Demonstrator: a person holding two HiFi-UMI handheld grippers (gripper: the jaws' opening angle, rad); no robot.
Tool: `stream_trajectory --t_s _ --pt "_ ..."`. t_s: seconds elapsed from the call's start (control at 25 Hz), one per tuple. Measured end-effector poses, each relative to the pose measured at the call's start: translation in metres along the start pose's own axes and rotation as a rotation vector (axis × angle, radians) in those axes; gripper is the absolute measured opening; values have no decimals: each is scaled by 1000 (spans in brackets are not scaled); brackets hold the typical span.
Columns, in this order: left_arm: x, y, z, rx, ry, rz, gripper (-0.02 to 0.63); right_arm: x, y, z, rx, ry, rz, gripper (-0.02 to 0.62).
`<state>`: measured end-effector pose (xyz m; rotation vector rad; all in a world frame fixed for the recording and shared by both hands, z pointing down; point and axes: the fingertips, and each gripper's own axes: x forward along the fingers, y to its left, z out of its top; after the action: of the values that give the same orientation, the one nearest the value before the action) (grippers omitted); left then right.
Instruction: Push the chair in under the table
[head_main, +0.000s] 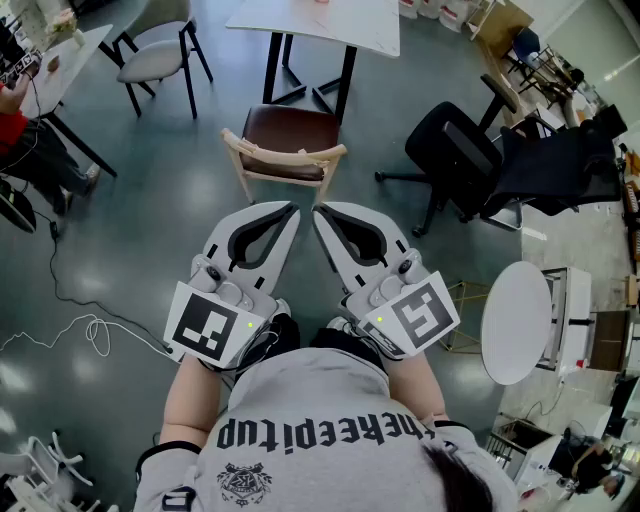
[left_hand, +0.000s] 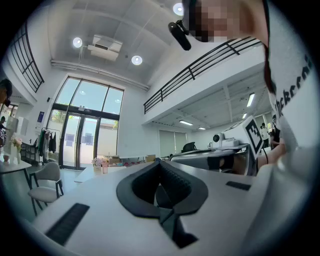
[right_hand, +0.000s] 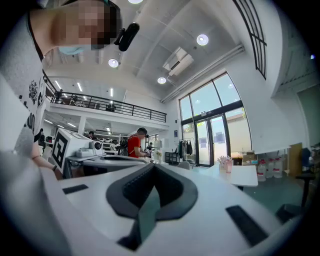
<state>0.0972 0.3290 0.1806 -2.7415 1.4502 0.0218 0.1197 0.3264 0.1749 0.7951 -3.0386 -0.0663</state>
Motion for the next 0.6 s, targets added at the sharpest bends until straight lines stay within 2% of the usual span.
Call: stream_trajectory --t_s 0.6 --pt "-5 29 -1 5 -12 -54 14 30 5 -4 -24 13 -42 9"
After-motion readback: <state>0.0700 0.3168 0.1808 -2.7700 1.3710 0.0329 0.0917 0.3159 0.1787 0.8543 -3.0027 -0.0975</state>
